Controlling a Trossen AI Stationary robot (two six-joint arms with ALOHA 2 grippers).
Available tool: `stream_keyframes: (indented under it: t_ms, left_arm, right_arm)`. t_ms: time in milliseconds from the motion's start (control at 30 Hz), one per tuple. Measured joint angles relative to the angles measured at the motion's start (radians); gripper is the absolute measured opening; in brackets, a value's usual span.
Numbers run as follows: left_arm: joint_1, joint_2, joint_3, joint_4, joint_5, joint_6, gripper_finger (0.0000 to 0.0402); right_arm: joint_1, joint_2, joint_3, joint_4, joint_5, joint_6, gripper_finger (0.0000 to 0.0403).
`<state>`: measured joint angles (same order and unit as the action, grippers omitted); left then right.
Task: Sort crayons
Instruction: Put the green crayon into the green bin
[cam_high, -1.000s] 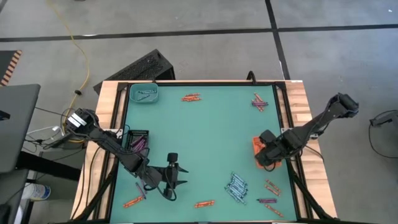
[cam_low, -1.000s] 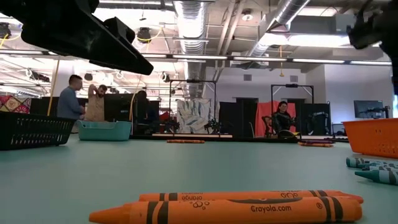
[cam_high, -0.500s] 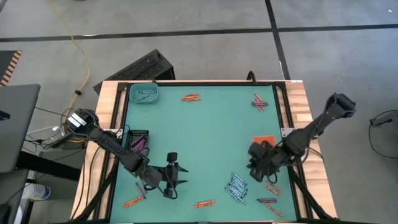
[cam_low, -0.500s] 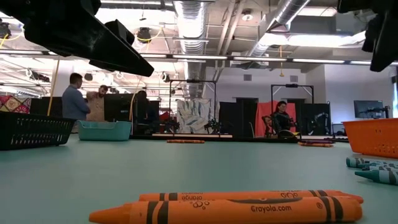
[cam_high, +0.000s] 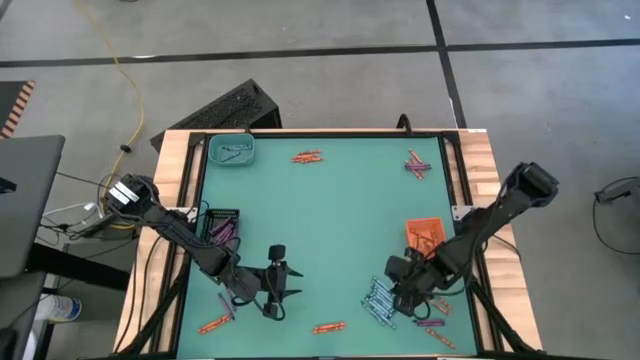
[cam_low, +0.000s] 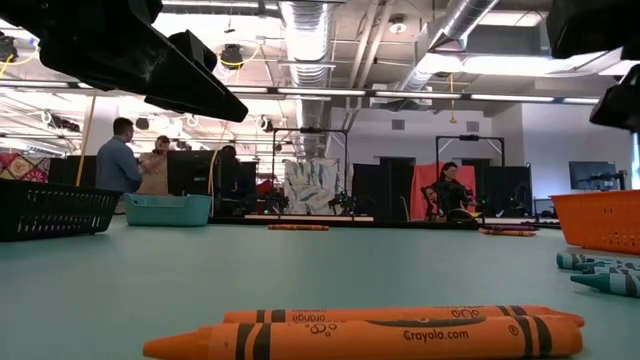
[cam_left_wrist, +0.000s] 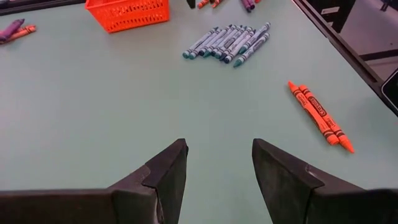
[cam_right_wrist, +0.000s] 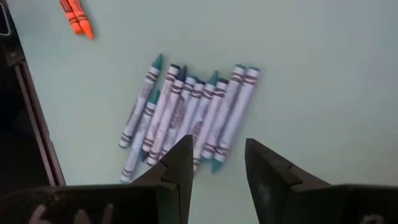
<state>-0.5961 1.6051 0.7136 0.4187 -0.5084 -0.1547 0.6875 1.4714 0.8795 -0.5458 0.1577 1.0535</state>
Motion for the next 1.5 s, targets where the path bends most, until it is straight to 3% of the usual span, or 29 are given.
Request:
stream_keyframes:
  t_ms: [633, 1133, 1500]
  left_arm:
    - [0.002, 0.000, 0.000, 0.019, -0.002, 0.020, 0.0171]
    - [0.002, 0.000, 0.000, 0.022, -0.003, 0.020, 0.0171]
    - [0.002, 0.000, 0.000, 0.022, -0.003, 0.020, 0.0171]
  right_arm:
    - [-0.009, 0.167, 0.001, 0.029, 0.005, -0.008, 0.0136]
    - [-0.017, 0.173, 0.003, -0.014, 0.031, -0.003, 0.0136]
    - [-0.030, 0.211, 0.006, -0.021, 0.056, -0.012, 0.0112]
